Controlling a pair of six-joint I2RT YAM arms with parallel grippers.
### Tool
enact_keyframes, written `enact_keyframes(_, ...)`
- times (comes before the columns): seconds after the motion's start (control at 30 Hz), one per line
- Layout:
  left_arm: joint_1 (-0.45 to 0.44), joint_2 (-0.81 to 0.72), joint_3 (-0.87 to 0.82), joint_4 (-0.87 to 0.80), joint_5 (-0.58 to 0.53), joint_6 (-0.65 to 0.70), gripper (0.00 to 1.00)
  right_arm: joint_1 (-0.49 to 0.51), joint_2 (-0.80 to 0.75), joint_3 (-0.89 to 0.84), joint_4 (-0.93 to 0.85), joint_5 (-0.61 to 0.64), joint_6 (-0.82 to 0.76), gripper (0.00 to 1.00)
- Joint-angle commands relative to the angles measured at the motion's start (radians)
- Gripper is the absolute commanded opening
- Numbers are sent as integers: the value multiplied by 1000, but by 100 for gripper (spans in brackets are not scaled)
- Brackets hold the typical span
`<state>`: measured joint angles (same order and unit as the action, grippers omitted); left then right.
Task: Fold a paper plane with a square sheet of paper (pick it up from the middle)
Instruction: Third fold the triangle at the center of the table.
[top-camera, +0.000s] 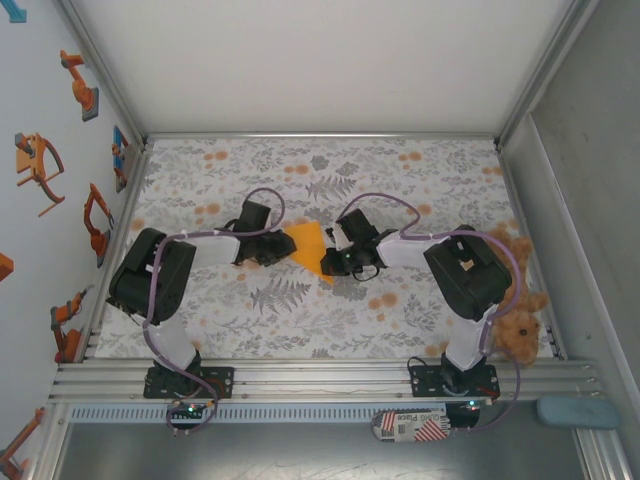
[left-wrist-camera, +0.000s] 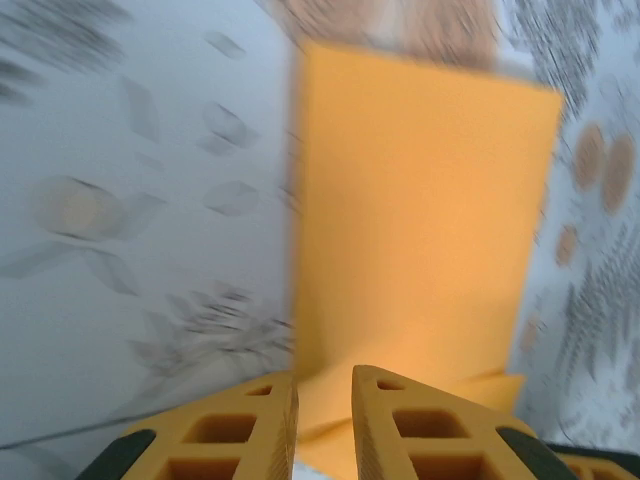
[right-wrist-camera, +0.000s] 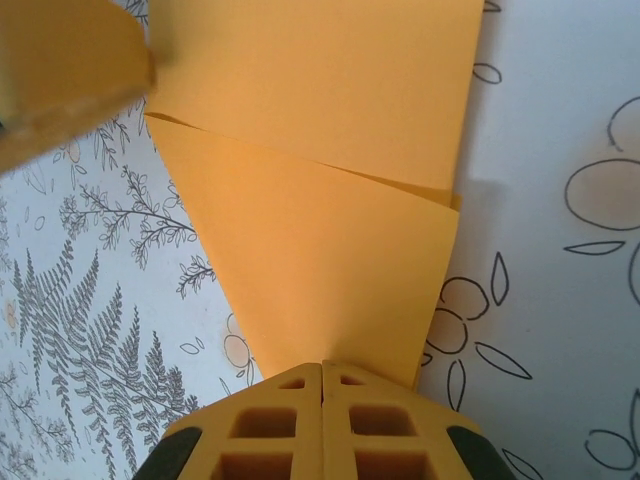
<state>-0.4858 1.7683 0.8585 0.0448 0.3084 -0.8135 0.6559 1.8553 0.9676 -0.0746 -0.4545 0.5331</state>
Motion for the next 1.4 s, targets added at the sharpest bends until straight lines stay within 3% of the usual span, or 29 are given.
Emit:
enact_keyframes(0.0, 47, -74, -13, -80, -84, 60, 24, -4, -13, 9, -129, 45, -34, 0)
enact_keyframes(0.13, 55, -179, 16, -122, -78, 53, 30, -4, -98, 82, -76, 24, 9, 2)
enact_keyframes(0.37, 45, -265, -38, -67, -27, -46, 44, -4, -181, 46, 11, 157, 154, 18)
enact_keyframes(0.63, -17, -221, -84, 24, -2, -150, 48, 9, -127, 31, 61, 96, 195, 16)
enact_keyframes(0.77, -36, -181, -90, 59, 12, -186, 47, 19, -150, 11, 64, 93, 157, 14)
enact_keyframes(0.97, -77, -121, -90, 182, 69, -232, 35, 26, -240, -46, 57, 154, 116, 16)
enact_keyframes(1.1, -101, -71, -77, 237, 91, -257, 30, 56, -215, -41, 49, 149, 100, 15)
enact_keyframes(1.37, -117, 18, -40, 192, 46, -277, 22, 63, -133, -17, 39, 211, 111, 15)
